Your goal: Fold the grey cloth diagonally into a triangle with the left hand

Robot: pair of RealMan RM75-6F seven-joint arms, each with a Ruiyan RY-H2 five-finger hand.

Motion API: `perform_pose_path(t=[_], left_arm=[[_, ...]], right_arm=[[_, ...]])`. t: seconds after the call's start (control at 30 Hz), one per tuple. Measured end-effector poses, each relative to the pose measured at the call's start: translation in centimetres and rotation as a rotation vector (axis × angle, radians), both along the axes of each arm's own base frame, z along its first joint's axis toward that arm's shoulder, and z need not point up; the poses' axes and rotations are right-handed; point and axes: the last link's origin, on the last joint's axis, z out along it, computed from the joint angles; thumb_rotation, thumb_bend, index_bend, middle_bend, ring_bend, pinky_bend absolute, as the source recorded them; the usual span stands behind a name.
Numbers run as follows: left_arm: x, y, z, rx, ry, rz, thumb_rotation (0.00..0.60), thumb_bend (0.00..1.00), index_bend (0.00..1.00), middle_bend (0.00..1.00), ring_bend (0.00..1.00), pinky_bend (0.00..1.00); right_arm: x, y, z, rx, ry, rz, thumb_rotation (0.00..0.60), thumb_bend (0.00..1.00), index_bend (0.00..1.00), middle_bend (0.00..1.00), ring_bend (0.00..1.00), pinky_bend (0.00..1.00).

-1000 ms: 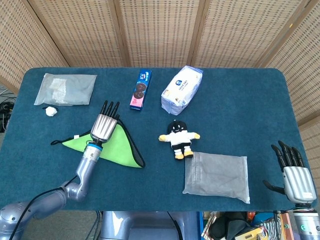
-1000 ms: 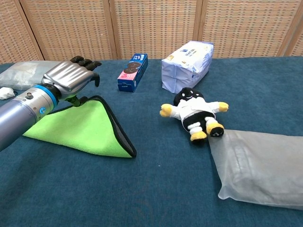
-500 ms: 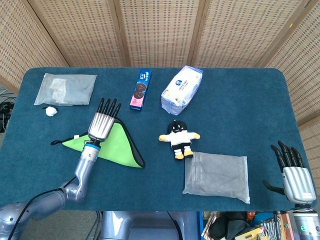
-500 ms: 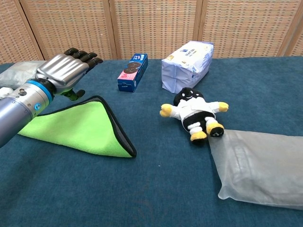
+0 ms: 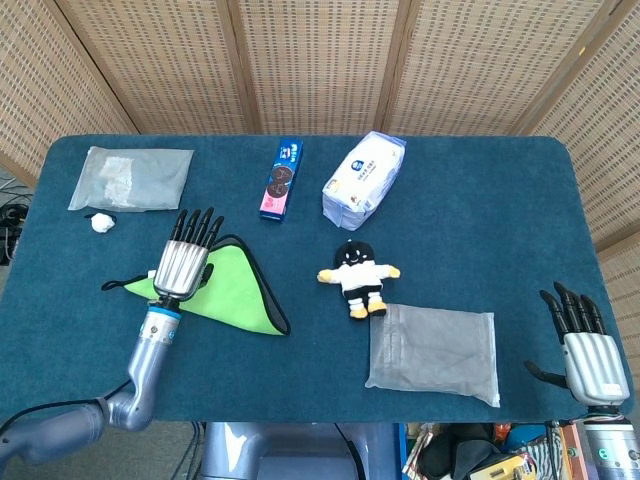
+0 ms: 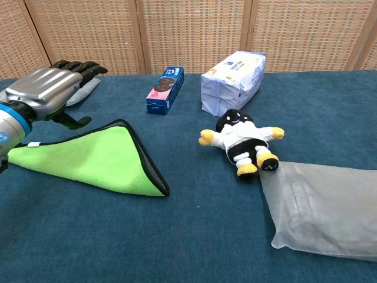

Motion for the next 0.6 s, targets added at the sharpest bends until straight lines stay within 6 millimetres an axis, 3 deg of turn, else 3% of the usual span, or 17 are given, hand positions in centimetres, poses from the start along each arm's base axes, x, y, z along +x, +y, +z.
perform_pose_path(t=[0.23,0.47,0.6], left_arm=[[-1.3,-4.4,3.2,-0.035,-0.054,0.034,0.6,0.27,0.0,0.0,0.0,0.0],[-4.7,-11.6,7.1,-0.067,-0.02,0.112,0.6,0.27,0.0,0.0,0.0,0.0],[-5.9,-14.6,8.3,-0.069,-0.01,0.13,0.6,0.26,0.0,0.0,0.0,0.0]], right_arm=[[0.1,0.0,0.1,-0.012,0.012,0.002,0.6,0.0,0.0,0.0,0.0,0.0],[0.3,0.3,0.4,-0.032,0.024,0.01,0.6,0.0,0.0,0.0,0.0,0.0],[0.3,0.4,0.6,-0.032,0.033,0.006,0.6,0.0,0.0,0.0,0.0,0.0]])
